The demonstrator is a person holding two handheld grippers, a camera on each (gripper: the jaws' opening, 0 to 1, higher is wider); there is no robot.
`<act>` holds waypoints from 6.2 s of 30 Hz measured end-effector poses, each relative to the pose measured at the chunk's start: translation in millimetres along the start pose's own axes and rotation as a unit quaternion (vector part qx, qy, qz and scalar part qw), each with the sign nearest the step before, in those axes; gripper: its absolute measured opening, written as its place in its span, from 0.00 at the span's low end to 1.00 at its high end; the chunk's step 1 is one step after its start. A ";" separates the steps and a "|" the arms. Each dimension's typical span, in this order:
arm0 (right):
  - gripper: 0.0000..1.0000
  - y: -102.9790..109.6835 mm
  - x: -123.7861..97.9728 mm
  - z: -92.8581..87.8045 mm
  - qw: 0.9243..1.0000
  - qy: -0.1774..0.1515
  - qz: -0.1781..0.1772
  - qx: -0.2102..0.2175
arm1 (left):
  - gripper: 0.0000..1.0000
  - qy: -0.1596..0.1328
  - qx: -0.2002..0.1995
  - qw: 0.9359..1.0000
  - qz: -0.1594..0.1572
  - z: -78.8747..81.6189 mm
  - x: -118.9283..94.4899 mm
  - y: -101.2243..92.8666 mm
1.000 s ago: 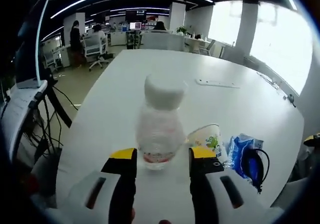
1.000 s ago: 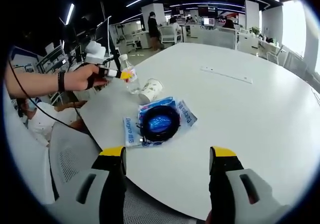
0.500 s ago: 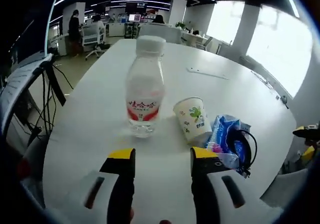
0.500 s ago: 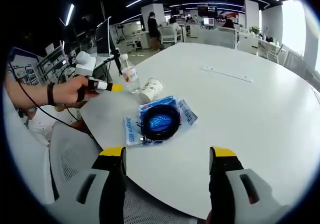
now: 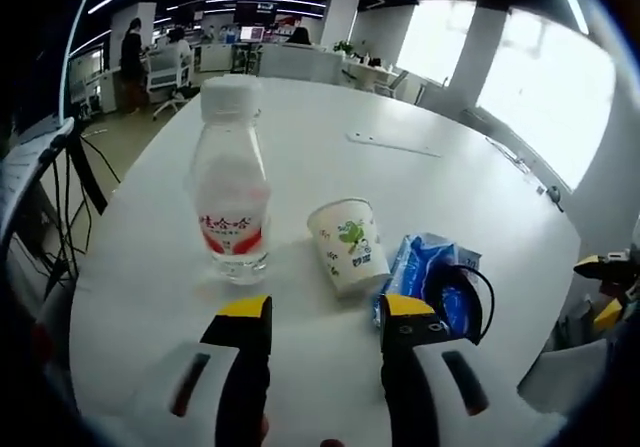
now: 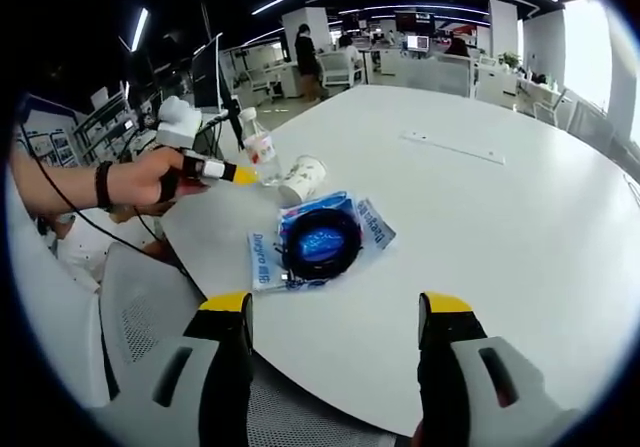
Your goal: Arrange the tabletop items into an orderly group along one side of the table until the central work area is clear of visible clutter.
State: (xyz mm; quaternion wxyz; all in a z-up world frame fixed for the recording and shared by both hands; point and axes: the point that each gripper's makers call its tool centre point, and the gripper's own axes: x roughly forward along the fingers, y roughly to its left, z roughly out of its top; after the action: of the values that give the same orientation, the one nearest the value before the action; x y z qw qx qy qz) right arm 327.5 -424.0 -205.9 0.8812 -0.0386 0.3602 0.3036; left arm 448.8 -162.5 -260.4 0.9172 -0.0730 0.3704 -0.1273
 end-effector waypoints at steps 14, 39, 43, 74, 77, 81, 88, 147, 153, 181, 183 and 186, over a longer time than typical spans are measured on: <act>0.66 -5.9 -3.6 -4.4 1.000 0.003 -0.006 0.006 | 0.47 0.013 -0.036 0.999 -0.031 5.1 34.5 -29.2; 0.66 -19.1 -15.3 -13.7 0.999 0.001 -0.029 0.033 | 0.37 0.067 -0.051 0.996 -0.001 -4.2 75.8 -26.4; 0.66 -19.0 -14.9 -13.1 0.999 0.001 -0.029 0.032 | 0.36 0.068 -0.042 0.997 -0.004 -5.0 74.3 -27.6; 0.64 -2.8 2.7 2.6 0.998 -0.031 0.021 0.043 | 0.36 0.028 0.098 0.992 -0.078 -10.9 -4.5 -37.9; 0.64 1.6 7.0 3.2 0.998 -0.030 0.027 0.038 | 0.36 0.024 0.120 0.988 -0.089 -18.3 -8.9 -43.4; 0.64 5.7 11.2 5.4 0.998 -0.028 0.036 0.031 | 0.36 0.021 0.141 0.985 -0.098 -26.3 -17.3 -53.0; 0.63 16.5 18.9 7.6 0.998 -0.024 0.058 0.021 | 0.36 0.011 0.197 0.973 -0.122 -31.2 -28.4 -77.8; 0.01 84.4 18.7 53.6 0.974 -0.085 0.205 0.041 | 0.36 -0.023 0.460 0.856 -0.234 -55.9 -66.7 -206.9; 0.00 83.0 20.6 52.3 0.976 -0.083 0.197 0.041 | 0.36 -0.019 0.444 0.866 -0.230 -58.6 -64.3 -203.7; 0.00 87.5 31.7 55.4 0.979 -0.084 0.182 0.043 | 0.37 -0.009 0.358 0.913 -0.193 -71.1 -62.8 -169.1; 0.00 87.8 33.5 57.2 0.979 -0.084 0.181 0.041 | 0.37 -0.009 0.352 0.917 -0.190 -71.8 -63.6 -164.5; 0.00 88.1 37.0 60.3 0.979 -0.084 0.179 0.040 | 0.38 -0.009 0.345 0.920 -0.186 -71.8 -64.8 -158.6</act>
State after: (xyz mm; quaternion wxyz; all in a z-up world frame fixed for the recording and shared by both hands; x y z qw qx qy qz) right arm 335.4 -316.4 -172.5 0.8407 0.0878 0.2977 0.4437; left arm 325.2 -298.5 -232.7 0.8483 0.1796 0.2751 -0.4151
